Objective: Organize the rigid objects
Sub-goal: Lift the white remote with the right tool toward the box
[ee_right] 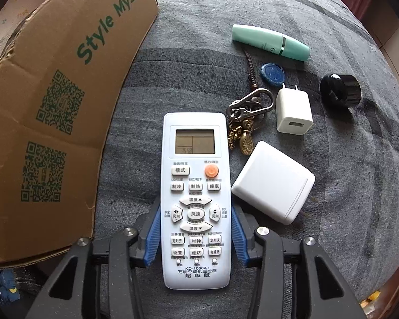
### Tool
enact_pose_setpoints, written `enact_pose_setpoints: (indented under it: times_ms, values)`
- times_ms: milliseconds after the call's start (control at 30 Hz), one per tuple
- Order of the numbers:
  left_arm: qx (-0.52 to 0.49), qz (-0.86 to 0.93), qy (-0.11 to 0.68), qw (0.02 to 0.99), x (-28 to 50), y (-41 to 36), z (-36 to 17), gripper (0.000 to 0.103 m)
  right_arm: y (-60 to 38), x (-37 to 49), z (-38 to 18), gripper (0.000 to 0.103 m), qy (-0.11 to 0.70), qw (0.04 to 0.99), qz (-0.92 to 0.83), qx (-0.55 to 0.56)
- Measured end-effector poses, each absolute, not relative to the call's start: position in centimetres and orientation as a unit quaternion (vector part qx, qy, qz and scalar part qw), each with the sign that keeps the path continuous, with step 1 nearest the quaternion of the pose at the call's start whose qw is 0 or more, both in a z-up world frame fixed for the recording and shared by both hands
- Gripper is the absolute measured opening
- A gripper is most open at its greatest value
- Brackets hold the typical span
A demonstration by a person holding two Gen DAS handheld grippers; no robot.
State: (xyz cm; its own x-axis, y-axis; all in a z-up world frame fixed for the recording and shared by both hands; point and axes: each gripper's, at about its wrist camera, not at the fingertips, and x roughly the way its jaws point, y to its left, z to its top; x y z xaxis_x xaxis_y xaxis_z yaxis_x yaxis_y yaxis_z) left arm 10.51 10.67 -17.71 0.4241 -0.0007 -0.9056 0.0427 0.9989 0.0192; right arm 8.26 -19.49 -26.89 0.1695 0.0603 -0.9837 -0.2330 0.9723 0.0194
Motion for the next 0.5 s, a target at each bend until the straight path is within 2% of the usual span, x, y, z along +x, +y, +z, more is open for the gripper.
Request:
enact_pose_setpoints:
  times_ms: [500]
  values:
    - [0.024, -0.011, 0.536, 0.844, 10.6, 10.7, -17.8, 0.018, -20.1, 6.6, -25.3, 0.049, 0.63, 0.771, 0.086, -0.047]
